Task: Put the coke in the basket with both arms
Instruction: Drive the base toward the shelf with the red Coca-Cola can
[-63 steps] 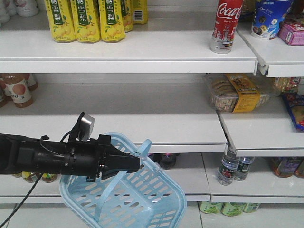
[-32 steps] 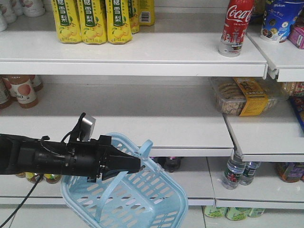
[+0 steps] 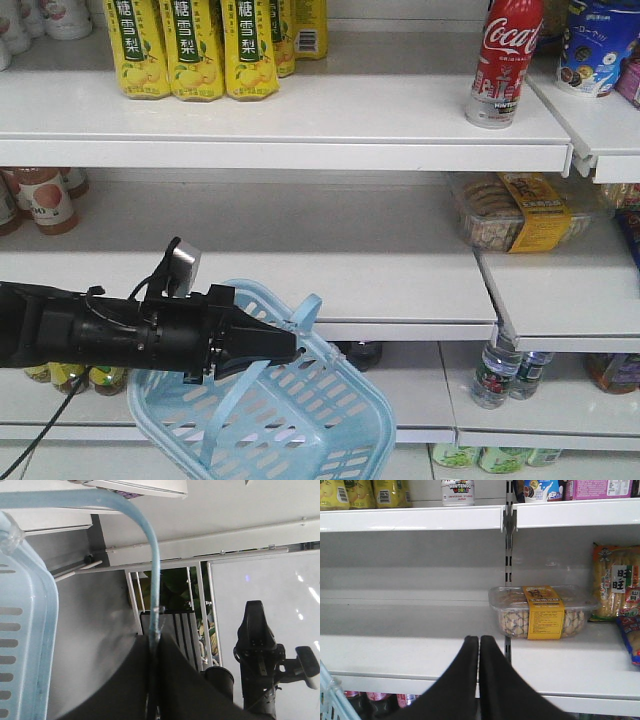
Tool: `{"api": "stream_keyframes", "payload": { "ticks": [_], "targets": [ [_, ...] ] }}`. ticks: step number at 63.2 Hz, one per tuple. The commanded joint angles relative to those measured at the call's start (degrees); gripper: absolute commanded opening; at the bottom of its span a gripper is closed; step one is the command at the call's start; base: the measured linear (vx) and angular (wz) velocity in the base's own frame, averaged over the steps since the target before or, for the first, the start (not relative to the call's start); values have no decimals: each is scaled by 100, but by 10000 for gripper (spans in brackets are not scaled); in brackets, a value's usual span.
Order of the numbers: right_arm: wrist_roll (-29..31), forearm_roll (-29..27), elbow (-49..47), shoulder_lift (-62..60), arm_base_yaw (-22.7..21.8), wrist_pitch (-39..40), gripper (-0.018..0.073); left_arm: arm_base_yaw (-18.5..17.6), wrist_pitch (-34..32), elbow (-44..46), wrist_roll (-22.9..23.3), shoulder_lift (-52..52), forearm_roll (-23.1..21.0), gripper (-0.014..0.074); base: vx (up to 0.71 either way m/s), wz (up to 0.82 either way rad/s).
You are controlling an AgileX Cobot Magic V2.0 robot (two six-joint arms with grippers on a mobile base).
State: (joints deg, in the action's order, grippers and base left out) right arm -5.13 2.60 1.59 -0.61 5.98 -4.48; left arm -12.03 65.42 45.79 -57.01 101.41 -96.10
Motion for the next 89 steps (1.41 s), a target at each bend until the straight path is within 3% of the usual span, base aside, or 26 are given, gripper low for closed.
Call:
{"api": "stream_keyframes", "payload": {
  "ticks": [1,89],
  "targets": [
    [29,21,65,-102,-15,448,-10,-5,523,93,-37,-291,-585,-6,3,0],
    [29,21,65,-102,-15,448,-10,-5,523,93,-37,-291,-585,-6,4,-2]
  ]
}}
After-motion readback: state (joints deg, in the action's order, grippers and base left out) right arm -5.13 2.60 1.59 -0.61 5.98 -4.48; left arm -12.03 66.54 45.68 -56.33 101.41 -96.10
